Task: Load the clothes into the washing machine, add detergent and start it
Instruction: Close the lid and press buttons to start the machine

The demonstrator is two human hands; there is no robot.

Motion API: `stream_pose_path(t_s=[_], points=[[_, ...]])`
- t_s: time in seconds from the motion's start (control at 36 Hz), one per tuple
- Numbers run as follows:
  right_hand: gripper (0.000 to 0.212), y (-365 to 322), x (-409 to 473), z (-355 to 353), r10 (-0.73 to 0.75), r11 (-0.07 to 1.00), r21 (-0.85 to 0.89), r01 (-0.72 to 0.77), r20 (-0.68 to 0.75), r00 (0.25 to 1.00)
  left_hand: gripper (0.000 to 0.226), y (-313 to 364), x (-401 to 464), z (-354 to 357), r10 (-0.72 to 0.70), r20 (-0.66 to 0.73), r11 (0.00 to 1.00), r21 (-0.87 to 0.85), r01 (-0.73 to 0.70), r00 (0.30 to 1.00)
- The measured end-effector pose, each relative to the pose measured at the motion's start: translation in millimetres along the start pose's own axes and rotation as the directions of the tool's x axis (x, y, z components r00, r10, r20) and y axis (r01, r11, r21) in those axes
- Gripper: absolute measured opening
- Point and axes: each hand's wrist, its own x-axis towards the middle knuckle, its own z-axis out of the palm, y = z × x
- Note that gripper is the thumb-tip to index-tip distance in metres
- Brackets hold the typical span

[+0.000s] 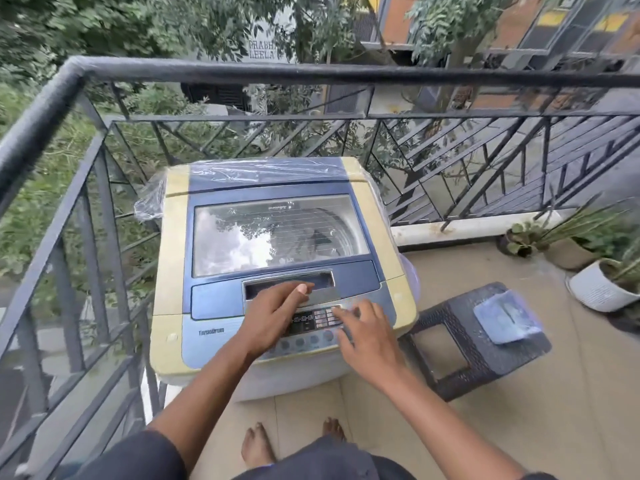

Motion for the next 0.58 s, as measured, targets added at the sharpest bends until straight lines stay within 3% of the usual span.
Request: stream_pose_path(t_s=[0.11, 0.42, 0.58], points=[[0.050, 13.9, -14.3, -3.4, 0.114, 0.993, -0.015, -0.114, 0.020, 0.993, 0.055, 7.3, 6.5, 7.7, -0.049, 0.077, 0.948, -0.310, 0.070, 0.996], [0.073, 20.9, -32.7, -8.6, 0.271, 0.959, -0.094, -0.266, 0.048, 0.961, 0.083, 8.0, 10.4, 11.3, -0.064, 0.207, 0.892, -0.428, 0.149, 0.976], [0.086, 15.7, -39.8, -2.7, 0.320, 0.944, -0.118, -0.309, 0.088, 0.943, 0.083, 5.4, 10.0, 12.6, -0.116, 0.212, 0.883, -0.425, 0.198, 0.970]])
